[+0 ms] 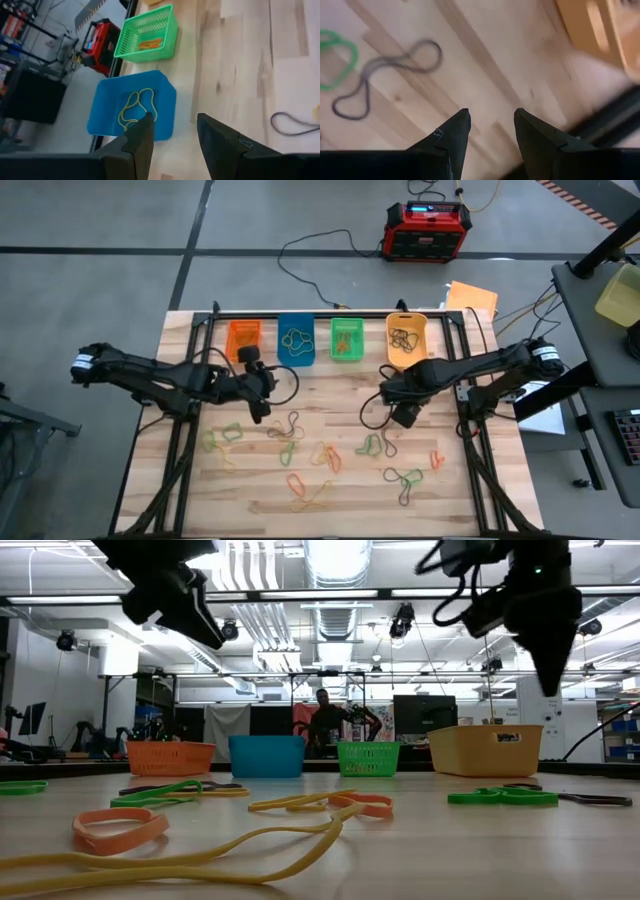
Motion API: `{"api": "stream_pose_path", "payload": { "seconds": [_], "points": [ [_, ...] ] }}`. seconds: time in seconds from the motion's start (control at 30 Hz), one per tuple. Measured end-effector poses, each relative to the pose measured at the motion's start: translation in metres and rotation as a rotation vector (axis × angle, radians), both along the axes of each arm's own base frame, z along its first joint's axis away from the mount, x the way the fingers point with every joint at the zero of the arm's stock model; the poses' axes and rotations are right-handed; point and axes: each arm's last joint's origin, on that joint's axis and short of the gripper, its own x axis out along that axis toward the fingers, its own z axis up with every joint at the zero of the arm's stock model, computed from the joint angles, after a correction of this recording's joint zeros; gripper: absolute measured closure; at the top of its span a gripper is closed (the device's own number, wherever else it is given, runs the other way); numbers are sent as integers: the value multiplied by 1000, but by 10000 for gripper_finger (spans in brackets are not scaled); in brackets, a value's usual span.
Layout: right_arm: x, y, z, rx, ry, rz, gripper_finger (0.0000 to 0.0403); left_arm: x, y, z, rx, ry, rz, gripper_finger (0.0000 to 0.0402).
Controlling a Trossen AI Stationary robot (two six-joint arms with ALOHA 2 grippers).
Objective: Sort rubber bands into baskets
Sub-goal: Put the green rubber band into the orange bin
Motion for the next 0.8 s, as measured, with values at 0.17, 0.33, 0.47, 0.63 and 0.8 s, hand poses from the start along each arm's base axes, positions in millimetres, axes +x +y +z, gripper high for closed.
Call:
{"api": "stream_pose_path", "payload": {
  "seconds": [0.17,0.33,0.47,0.63,0.8],
  "points": [
    [-10,2,5,59,43,-85,257,0,5,0,29,24,-8,267],
    [-22,1,17,57,-18,-170,251,1,13,0,18,22,8,267],
    [-32,-1,22,-14,-99,-265,244,5,17,2,-36,11,-57,267],
    [-33,1,11,5,-179,-298,234,7,21,4,-17,-2,-71,267],
    [-30,10,-3,82,-180,-280,225,8,20,3,-33,-2,-91,267]
  ]
}}
